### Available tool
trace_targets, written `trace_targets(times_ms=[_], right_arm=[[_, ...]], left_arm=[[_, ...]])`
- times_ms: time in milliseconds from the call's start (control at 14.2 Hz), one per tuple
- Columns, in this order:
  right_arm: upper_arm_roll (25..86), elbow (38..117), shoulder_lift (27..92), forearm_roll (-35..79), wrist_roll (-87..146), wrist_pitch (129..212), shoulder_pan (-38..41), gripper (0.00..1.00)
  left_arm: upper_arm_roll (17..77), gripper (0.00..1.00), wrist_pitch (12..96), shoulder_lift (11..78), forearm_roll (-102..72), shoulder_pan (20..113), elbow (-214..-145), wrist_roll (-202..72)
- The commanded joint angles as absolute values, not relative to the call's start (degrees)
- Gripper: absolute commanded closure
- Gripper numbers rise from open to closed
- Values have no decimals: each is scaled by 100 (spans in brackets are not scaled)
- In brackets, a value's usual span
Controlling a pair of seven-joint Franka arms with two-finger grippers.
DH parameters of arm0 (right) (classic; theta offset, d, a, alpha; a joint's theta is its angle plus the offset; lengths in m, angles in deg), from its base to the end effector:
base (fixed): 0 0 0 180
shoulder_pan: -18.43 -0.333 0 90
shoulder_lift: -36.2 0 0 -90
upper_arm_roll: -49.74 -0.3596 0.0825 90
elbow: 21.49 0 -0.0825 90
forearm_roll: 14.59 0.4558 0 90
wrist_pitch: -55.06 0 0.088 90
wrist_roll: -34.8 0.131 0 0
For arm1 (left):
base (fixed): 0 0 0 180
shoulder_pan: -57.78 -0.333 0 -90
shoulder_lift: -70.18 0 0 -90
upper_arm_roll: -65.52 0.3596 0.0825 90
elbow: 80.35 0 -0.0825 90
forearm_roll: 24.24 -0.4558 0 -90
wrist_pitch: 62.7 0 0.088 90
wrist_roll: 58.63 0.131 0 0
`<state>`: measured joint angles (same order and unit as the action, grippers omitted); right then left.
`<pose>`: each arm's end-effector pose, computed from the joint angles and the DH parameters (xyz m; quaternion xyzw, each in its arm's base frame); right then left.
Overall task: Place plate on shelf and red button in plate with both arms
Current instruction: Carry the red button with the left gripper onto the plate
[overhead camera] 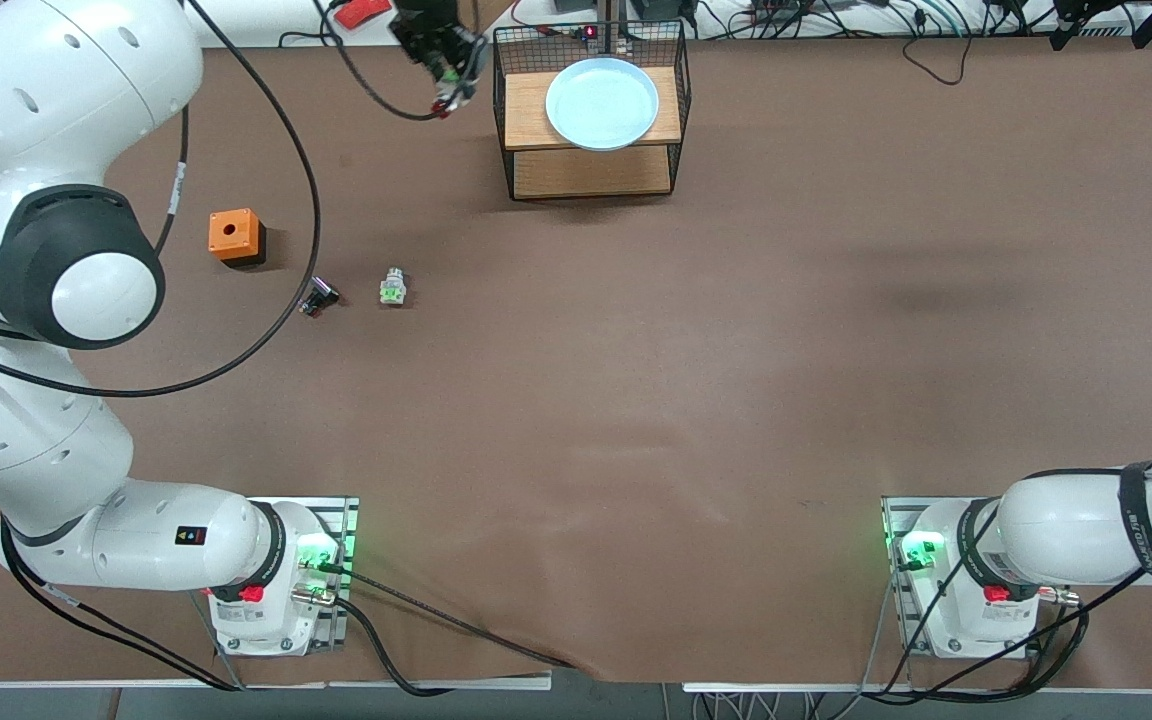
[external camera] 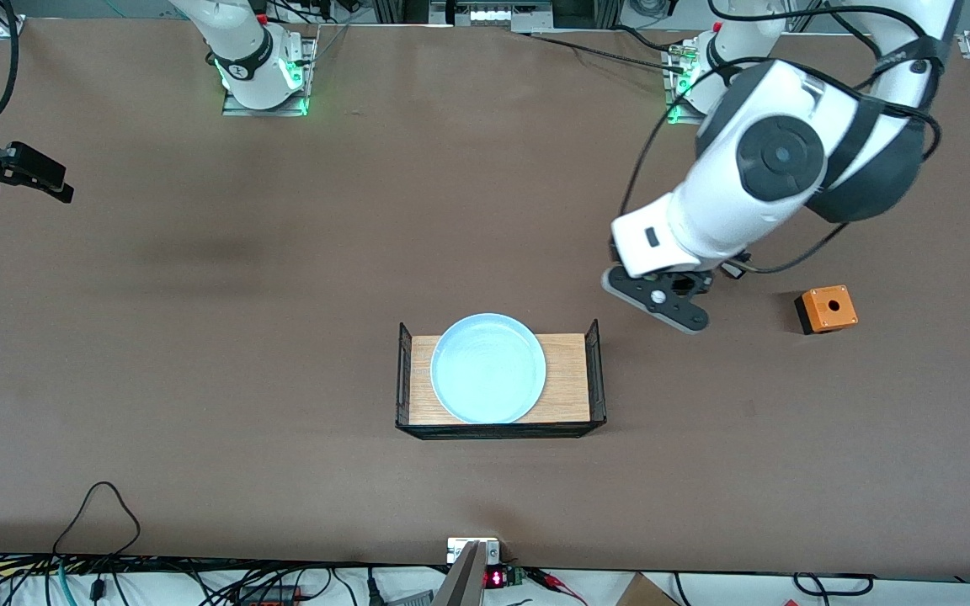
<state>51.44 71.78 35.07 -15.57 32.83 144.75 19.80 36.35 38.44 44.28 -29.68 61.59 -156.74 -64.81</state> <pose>0.6153 -0.0354 0.6249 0.9997 -0.0095 -0.0217 0.0073 0.6895 -0.3496 0.5050 0.9743 -0.2166 -0.0036 0.0626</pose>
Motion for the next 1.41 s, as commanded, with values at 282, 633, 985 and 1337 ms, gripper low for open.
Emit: trace_targets(times_ms=[282,633,985,1337], right_arm=[[5141,7220,3488,-1555,3278,14611,2027,0],[5141,7220,3497,-1547,3287,14620,2036,0],[5149,7246,3497,-1555,3278,14629,2036,0],[5141,7237,3471,-1555,3269,14559,2027,0]], left_arm=[[3853,78,6058,3205,-3213,7060,-14961,-6636],[4505,80,6403,2599,-4480,8037,-14338,-6689],[4540,79,6712,2281,-4515,8107,-14363,-6654],[4557,77,6721,2123,-4516,8134,-14354,-6628]])
